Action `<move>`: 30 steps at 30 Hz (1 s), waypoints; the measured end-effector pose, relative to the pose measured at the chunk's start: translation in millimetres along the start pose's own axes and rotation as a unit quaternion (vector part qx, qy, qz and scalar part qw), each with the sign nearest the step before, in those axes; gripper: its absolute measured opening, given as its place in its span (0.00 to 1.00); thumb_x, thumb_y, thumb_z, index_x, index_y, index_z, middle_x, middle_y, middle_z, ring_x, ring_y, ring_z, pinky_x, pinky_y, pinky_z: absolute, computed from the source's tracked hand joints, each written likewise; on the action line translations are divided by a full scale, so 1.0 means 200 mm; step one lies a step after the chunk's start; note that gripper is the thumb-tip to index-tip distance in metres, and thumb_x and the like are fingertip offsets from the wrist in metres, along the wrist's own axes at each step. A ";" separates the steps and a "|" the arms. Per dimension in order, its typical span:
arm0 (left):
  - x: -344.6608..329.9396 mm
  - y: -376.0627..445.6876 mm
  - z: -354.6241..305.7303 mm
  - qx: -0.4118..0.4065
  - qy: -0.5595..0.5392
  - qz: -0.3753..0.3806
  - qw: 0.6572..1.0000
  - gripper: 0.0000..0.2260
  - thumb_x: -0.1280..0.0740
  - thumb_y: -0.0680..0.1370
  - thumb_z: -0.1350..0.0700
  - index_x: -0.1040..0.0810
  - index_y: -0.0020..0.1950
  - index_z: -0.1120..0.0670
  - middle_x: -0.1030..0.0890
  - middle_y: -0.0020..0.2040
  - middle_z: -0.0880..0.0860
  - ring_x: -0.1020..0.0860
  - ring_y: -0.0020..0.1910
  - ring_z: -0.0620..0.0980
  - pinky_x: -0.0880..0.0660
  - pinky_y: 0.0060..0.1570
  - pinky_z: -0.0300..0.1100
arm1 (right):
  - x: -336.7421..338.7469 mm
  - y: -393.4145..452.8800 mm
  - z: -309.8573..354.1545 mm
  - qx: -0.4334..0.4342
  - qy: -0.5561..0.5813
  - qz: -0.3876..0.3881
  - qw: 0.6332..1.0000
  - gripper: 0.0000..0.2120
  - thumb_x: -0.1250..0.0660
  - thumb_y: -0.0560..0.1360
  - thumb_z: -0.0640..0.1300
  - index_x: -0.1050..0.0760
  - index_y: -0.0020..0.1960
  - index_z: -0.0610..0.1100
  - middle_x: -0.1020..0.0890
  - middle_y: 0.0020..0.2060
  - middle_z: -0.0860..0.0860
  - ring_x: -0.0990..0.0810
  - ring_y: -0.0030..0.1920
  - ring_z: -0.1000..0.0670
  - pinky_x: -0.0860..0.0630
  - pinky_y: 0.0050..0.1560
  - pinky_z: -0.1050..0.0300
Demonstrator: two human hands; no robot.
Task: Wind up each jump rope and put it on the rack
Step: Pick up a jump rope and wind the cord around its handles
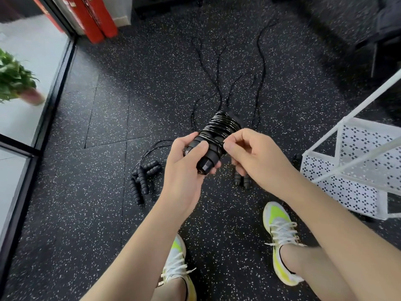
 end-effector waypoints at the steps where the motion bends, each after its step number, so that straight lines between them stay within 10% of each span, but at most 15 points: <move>1: -0.01 0.00 0.01 0.000 0.001 0.002 1.000 0.12 0.35 0.83 0.65 0.27 0.66 0.58 0.17 0.52 0.61 0.20 0.37 0.57 0.25 0.35 0.46 | 0.00 0.00 -0.01 0.000 -0.006 -0.004 1.000 0.05 0.35 0.82 0.48 0.24 0.47 0.52 0.21 0.30 0.56 0.26 0.27 0.55 0.26 0.34 0.56; 24: -0.15 -0.03 0.06 0.051 -0.175 0.061 0.981 0.21 0.34 0.79 0.58 0.29 0.71 0.62 0.18 0.55 0.64 0.22 0.40 0.54 0.27 0.37 0.42 | 0.04 -0.08 0.08 0.006 0.030 -0.252 0.967 0.09 0.42 0.85 0.45 0.26 0.49 0.43 0.21 0.34 0.52 0.22 0.31 0.62 0.30 0.33 0.73; 30: -0.19 -0.03 0.05 0.131 -0.318 0.054 0.937 0.20 0.35 0.77 0.60 0.28 0.66 0.66 0.23 0.55 0.67 0.25 0.34 0.53 0.26 0.29 0.38 | 0.12 -0.03 0.04 -0.033 0.189 -0.277 0.942 0.11 0.45 0.85 0.44 0.27 0.48 0.43 0.22 0.29 0.54 0.15 0.35 0.49 0.17 0.44 0.49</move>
Point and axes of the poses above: each hand's wrist, its own y-axis towards the middle knuckle, its own x-axis out of the back of the hand, z = x × y, the point moved 4 cm from there along y, towards the middle knuckle
